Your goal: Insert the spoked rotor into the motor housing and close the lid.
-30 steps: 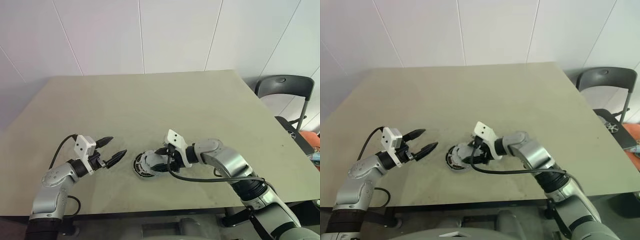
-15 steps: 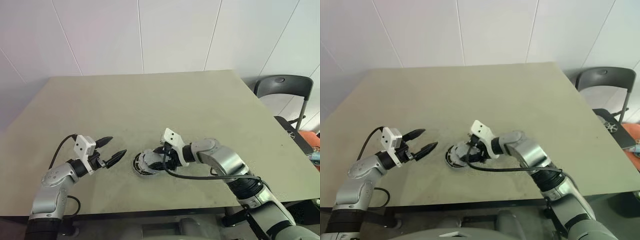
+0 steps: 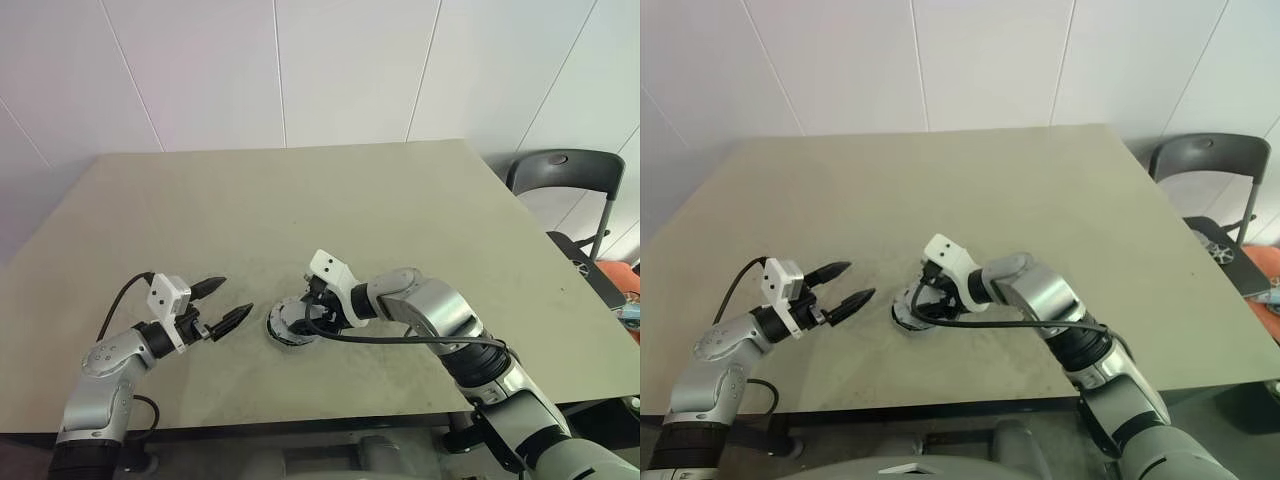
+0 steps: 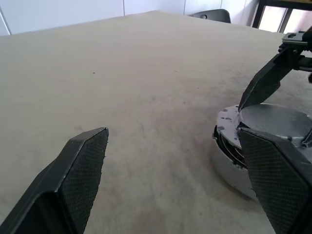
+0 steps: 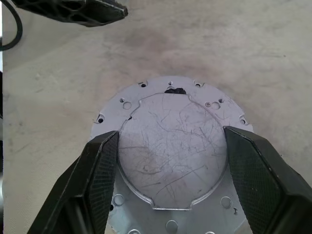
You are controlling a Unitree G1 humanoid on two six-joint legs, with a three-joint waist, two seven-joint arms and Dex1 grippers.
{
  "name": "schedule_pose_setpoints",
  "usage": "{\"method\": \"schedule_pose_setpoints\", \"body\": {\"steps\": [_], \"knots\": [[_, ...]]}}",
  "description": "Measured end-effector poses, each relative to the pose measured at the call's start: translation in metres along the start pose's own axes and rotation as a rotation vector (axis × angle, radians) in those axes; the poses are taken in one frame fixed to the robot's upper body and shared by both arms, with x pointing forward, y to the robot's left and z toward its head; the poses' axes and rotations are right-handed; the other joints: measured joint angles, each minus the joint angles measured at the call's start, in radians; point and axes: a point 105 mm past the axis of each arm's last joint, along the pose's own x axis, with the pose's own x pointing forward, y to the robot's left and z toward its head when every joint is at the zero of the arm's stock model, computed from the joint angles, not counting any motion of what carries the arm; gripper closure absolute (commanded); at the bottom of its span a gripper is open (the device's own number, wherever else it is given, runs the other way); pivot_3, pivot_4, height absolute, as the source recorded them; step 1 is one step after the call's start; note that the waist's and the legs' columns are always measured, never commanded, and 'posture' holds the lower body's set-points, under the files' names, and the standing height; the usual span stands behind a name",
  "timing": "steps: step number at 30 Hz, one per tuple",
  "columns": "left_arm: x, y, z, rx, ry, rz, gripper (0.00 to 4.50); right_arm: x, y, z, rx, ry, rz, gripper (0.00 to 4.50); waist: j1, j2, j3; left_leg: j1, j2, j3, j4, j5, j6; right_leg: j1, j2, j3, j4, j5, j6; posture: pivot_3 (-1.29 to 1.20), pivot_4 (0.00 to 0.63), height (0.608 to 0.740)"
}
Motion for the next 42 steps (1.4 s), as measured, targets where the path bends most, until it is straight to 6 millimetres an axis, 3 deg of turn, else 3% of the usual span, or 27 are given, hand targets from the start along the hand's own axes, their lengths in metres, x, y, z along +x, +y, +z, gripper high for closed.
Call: {"method": "schedule_pose_setpoints", "body": {"steps": [8,23,34,42], "knots": [[-0.001,0.001,0.001,0.001,0.000,0.006,0.00,0.001,0.003,-0.001,-0.076,0.047,-0.033,1.48,-0.002,0.000,0.000,0.000,0.000,0.000,0.000,0.000,0.000,0.000,0.000,0.000,0.000,0.000,0.000,0.00,0.000,0.740],[0.001,-0.002,0.009,0.010,-0.013,0.006,0.00,0.008,0.008,0.004,0.076,0.017,-0.076,1.48,-0.006,-0.001,-0.001,0.001,0.000,0.000,0.000,0.000,0.000,0.001,0.000,0.000,0.000,0.000,0.000,0.00,0.000,0.740],[-0.003,-0.012,0.017,0.011,-0.016,-0.056,0.00,0.008,0.008,0.008,0.205,-0.024,-0.012,1.48,-0.026,0.000,-0.001,0.001,0.000,-0.001,-0.003,0.000,0.000,-0.001,0.000,0.000,0.000,0.000,0.000,0.00,0.000,0.740],[-0.005,-0.011,0.015,0.014,-0.013,-0.050,0.00,0.013,0.014,0.006,0.085,0.024,-0.059,1.48,-0.028,0.000,-0.001,0.001,0.000,-0.001,-0.002,0.000,0.000,0.000,0.000,0.000,-0.001,0.000,0.000,0.00,0.000,0.740]]}}
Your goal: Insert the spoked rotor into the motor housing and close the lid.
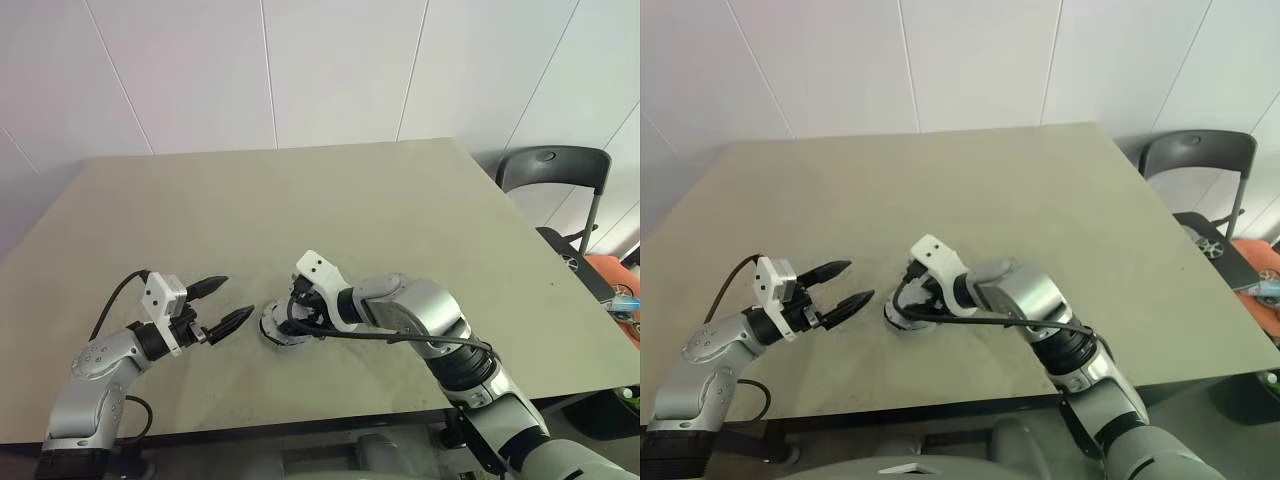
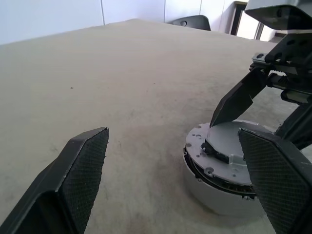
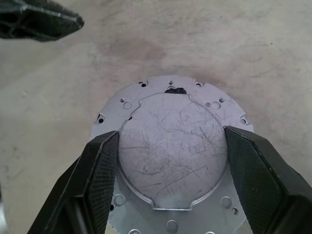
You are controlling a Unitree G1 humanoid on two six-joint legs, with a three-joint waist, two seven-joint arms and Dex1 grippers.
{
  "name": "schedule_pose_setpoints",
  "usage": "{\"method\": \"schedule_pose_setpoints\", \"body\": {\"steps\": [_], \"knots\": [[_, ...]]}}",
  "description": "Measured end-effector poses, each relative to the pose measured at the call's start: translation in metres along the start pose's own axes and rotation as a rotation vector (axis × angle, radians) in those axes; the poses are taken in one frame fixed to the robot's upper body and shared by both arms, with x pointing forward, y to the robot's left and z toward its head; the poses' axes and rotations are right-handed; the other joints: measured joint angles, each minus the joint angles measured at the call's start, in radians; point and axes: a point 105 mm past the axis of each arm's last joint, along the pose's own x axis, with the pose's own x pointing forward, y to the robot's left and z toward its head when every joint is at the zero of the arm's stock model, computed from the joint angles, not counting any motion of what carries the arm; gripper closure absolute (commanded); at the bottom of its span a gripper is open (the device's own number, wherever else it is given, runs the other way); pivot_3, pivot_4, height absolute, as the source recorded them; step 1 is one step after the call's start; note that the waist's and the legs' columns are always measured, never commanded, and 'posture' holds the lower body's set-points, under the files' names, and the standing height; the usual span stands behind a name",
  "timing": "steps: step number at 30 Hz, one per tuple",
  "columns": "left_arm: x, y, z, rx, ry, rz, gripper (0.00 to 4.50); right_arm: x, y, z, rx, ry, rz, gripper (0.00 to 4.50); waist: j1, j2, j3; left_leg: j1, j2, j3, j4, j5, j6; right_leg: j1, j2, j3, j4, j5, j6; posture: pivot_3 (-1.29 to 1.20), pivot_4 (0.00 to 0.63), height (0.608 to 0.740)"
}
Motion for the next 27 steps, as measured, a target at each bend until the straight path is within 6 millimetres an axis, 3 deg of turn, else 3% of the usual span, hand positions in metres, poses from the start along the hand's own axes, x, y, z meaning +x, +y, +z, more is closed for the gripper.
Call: {"method": "schedule_pose_setpoints", "body": {"steps": [6,20,27], "knots": [[-0.002,0.002,-0.004,-0.006,0.004,0.010,0.00,0.001,-0.002,0.001,-0.007,-0.010,-0.014,1.48,-0.001,0.000,0.000,0.001,0.000,0.000,0.000,0.000,0.000,0.001,0.000,0.000,0.000,0.000,0.000,0.00,0.000,0.740],[-0.006,0.006,-0.012,-0.003,0.002,0.027,0.00,0.006,-0.001,0.009,0.191,-0.029,0.035,1.48,-0.020,0.000,0.000,0.000,0.000,-0.001,-0.001,0.000,0.000,-0.001,0.000,0.000,0.001,0.000,0.000,0.00,0.000,0.740],[-0.008,0.008,-0.018,-0.004,0.010,0.030,0.00,-0.001,0.007,0.014,0.305,-0.050,0.145,1.48,-0.025,0.001,0.000,-0.001,0.000,-0.002,-0.002,0.000,0.000,-0.004,0.000,0.000,0.001,0.000,0.000,0.00,0.000,0.740]]}}
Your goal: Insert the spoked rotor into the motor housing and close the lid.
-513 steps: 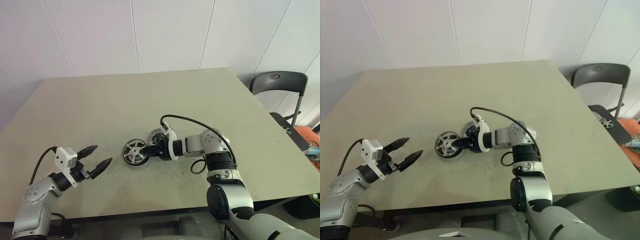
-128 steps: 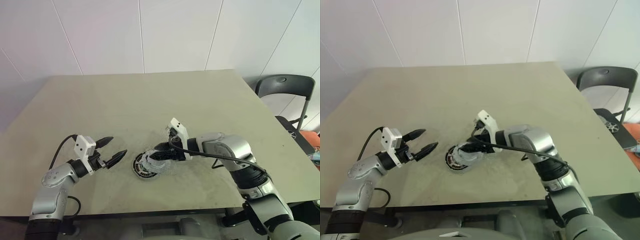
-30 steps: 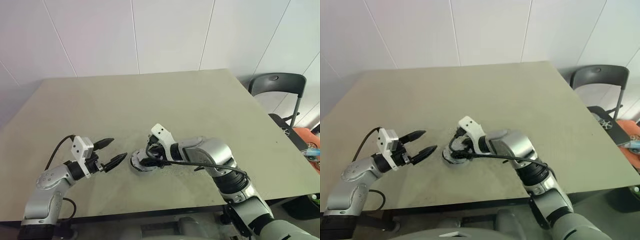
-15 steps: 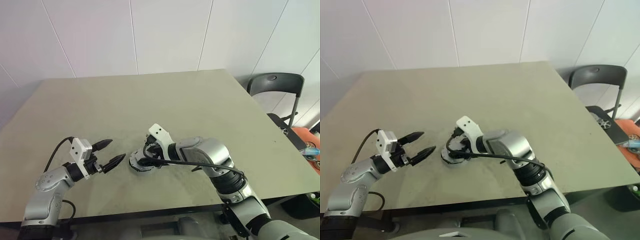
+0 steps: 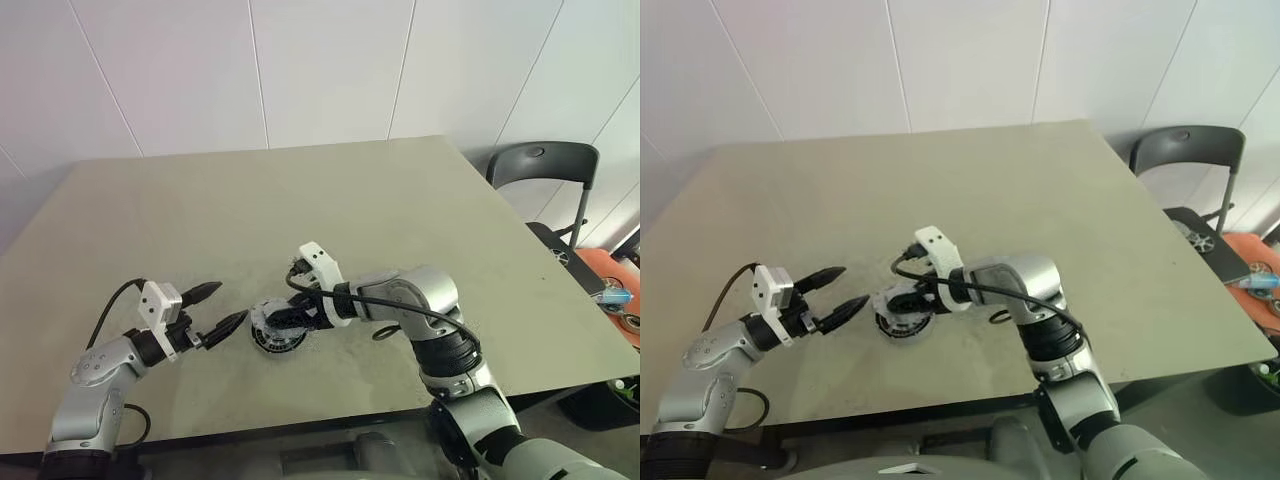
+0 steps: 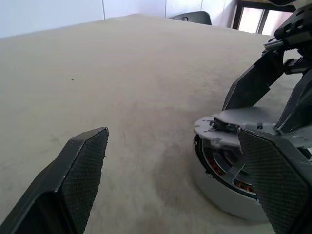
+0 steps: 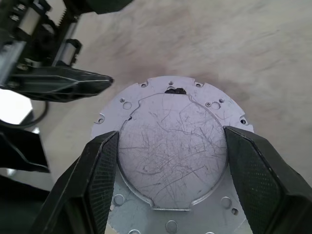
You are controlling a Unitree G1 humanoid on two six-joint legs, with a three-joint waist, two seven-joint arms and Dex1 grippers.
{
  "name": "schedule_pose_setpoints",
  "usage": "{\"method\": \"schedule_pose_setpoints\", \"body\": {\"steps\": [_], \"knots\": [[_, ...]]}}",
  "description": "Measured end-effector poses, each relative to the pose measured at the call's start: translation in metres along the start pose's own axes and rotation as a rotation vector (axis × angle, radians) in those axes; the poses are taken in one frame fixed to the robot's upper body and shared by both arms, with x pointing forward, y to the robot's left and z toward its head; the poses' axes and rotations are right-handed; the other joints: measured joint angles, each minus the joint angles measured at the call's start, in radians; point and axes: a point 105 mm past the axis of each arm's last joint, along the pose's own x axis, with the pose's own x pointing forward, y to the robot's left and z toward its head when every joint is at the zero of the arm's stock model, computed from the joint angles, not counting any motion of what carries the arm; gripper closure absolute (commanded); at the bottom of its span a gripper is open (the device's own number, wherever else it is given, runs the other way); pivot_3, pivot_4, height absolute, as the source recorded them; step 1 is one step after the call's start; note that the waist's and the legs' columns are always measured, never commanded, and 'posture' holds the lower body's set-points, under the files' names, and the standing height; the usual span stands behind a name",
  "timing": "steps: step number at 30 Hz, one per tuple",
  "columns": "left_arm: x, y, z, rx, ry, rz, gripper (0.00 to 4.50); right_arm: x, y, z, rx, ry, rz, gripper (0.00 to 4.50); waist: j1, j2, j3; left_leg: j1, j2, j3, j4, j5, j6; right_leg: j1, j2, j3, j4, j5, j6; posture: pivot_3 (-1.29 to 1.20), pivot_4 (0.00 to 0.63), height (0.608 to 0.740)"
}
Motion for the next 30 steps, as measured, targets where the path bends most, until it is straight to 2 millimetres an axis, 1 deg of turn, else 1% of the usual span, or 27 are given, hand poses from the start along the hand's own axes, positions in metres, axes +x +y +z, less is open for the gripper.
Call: {"method": "schedule_pose_setpoints", "body": {"steps": [2,3,7,11,20,30], "knots": [[-0.001,0.001,-0.002,-0.002,0.001,0.002,0.00,0.001,0.006,-0.003,-0.005,0.016,0.044,1.48,0.002,0.000,0.000,-0.001,0.000,0.000,0.000,0.000,0.000,-0.001,0.000,0.000,0.000,0.000,0.000,0.00,0.000,0.740],[-0.001,0.001,-0.003,-0.002,0.001,0.004,0.00,0.001,0.005,-0.003,-0.012,0.021,0.043,1.48,0.002,0.000,0.000,-0.001,0.000,0.000,0.000,0.000,0.000,-0.001,-0.001,0.000,-0.001,0.000,0.000,0.00,0.000,0.740],[-0.002,0.002,-0.005,-0.005,0.002,0.005,0.00,0.007,-0.001,-0.003,-0.026,0.037,-0.039,1.48,0.003,0.000,0.000,-0.001,0.000,0.000,0.000,0.000,0.000,-0.001,-0.002,0.000,-0.001,0.000,0.000,0.00,0.000,0.740],[-0.004,0.004,-0.010,-0.010,0.009,0.014,0.00,0.010,0.007,-0.005,-0.105,0.059,-0.069,1.48,0.003,0.000,0.000,-0.001,0.000,0.000,0.000,0.000,0.000,0.000,-0.002,0.000,-0.001,0.000,0.000,0.00,0.000,0.740],[-0.004,0.005,-0.011,-0.005,0.009,0.017,0.00,0.009,0.009,-0.011,-0.338,0.103,-0.164,1.48,0.004,0.000,0.000,-0.001,-0.001,0.000,0.000,0.000,0.000,0.000,-0.002,0.000,-0.001,0.000,0.000,0.00,0.000,0.740],[-0.004,0.006,-0.012,-0.006,0.011,0.028,0.00,0.011,0.010,-0.013,-0.430,0.108,-0.187,1.48,0.004,0.000,0.000,-0.001,-0.001,0.000,0.001,0.000,0.000,0.001,-0.002,0.000,-0.001,0.000,0.000,0.00,0.000,0.740]]}}
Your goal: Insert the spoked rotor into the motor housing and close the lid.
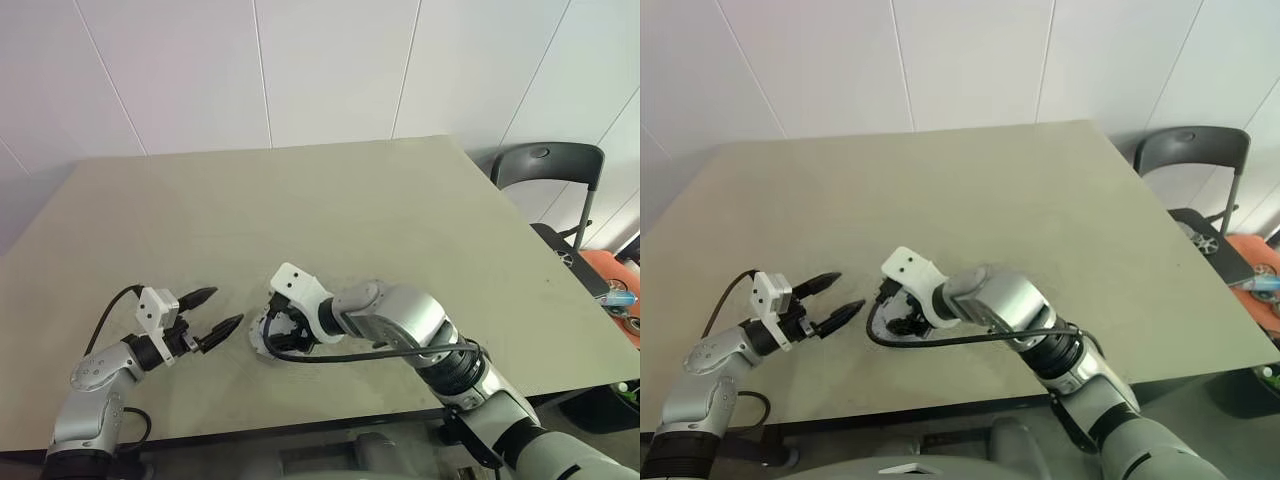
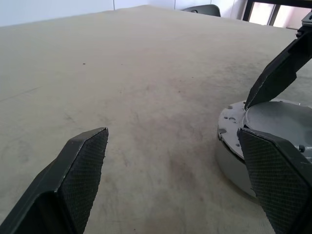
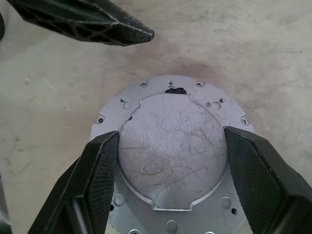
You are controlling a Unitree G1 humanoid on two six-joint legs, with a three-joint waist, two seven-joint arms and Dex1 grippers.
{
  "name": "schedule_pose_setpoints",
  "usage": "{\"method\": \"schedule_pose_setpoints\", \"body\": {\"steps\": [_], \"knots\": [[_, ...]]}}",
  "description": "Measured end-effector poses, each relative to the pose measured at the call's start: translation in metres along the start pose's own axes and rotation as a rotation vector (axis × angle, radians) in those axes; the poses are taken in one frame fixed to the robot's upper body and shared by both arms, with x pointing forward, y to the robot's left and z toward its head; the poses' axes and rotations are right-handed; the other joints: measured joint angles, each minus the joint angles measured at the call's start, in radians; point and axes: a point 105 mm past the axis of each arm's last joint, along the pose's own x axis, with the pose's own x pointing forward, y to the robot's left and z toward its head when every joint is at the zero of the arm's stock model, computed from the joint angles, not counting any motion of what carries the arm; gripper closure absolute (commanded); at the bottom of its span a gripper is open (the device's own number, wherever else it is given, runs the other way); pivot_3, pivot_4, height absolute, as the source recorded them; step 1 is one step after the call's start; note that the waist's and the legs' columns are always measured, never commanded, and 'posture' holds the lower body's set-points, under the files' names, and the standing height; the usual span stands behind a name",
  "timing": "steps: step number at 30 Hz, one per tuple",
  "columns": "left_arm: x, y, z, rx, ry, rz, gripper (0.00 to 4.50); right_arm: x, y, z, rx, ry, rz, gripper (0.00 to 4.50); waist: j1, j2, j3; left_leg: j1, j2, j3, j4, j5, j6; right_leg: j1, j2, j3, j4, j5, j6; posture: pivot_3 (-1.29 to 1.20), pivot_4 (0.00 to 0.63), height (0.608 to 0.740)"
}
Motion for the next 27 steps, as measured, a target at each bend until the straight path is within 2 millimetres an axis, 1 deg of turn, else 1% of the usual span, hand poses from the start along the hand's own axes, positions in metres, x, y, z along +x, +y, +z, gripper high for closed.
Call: {"method": "schedule_pose_setpoints", "body": {"steps": [4,13,19,27], "knots": [[0.001,0.000,0.001,0.002,-0.002,0.001,0.00,0.001,0.000,-0.003,-0.083,-0.003,-0.011,1.48,0.000,0.000,0.000,0.001,0.000,0.000,0.001,0.000,0.000,0.001,0.000,0.000,0.000,-0.001,0.002,0.00,0.000,0.740],[0.003,0.000,0.003,0.001,-0.001,0.002,0.00,-0.001,-0.003,-0.006,-0.124,-0.019,0.020,1.48,0.001,0.000,0.000,0.001,0.000,0.000,0.002,0.000,0.000,0.002,0.000,0.000,0.000,-0.001,0.002,0.00,0.000,0.740],[0.006,0.000,0.007,0.010,-0.005,0.004,0.00,0.002,-0.008,-0.005,-0.158,-0.057,0.053,1.48,0.000,0.000,0.000,0.001,0.000,0.000,0.002,0.000,0.000,0.002,0.001,-0.001,0.000,-0.001,0.002,0.00,0.000,0.740],[0.014,-0.001,0.020,0.022,-0.017,-0.001,0.00,0.006,-0.015,-0.005,-0.163,-0.083,0.096,1.48,-0.001,0.000,0.000,0.003,0.000,0.000,0.003,0.000,0.000,0.003,0.002,-0.001,0.000,-0.001,0.002,0.00,0.000,0.740]]}}
